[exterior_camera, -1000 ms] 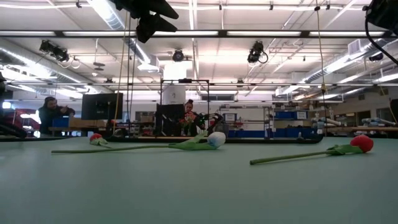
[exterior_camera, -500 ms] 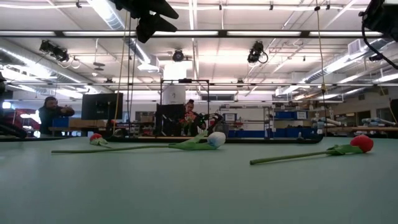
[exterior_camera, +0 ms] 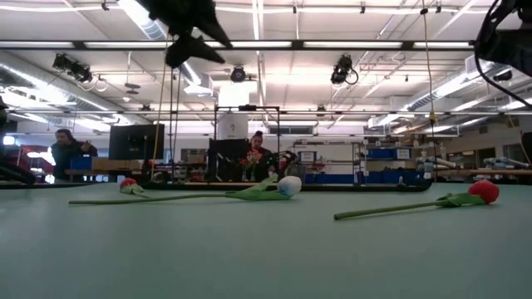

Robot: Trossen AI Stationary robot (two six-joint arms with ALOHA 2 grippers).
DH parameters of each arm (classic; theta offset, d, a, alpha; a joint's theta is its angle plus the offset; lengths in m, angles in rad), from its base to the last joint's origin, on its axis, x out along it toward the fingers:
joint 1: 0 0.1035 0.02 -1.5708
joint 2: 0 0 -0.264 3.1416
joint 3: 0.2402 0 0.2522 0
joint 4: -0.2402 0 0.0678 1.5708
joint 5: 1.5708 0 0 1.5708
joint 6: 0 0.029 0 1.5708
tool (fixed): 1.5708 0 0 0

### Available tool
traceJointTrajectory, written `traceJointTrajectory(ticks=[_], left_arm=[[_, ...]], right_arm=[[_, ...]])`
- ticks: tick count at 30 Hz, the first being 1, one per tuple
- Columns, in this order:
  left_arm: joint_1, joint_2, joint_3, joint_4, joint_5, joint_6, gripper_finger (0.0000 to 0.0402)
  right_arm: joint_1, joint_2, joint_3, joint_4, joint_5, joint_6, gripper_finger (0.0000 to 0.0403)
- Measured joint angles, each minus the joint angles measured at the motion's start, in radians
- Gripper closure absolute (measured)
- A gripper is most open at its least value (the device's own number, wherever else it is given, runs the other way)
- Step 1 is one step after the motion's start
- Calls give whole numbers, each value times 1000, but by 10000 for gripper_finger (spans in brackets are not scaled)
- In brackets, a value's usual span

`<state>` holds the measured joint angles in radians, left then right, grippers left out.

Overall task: Sort flowers into vase by color
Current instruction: Put the left red flower into the violet vase

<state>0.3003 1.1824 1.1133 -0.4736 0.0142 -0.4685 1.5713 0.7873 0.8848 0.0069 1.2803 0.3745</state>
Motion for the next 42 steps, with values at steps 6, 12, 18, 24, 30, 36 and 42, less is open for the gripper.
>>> traceJointTrajectory(ticks=[6, 12, 18, 24, 30, 36, 42], left_arm=[[42, 0, 0, -153, -118, -134, 221], [57, 0, 0, -166, -122, -167, 221], [56, 0, 0, -166, -118, -173, 221], [56, 0, 0, -168, -115, -172, 221], [56, 0, 0, -198, -87, -159, 221], [55, 8, 0, -185, -125, -178, 221], [55, 9, -14, -174, -277, -305, 221]], right_arm=[[-145, -69, 0, 4, 192, -45, 217], [-399, -108, 0, -12, 106, -45, 217], [-702, -85, 0, -12, -128, -9, 217], [-990, -7, 0, -14, -383, 74, 217], [-1232, 129, 0, -2, -640, 218, 217], [-1374, 305, 0, 74, -796, 323, 220], [-1435, 443, 0, 178, -887, 386, 232]])
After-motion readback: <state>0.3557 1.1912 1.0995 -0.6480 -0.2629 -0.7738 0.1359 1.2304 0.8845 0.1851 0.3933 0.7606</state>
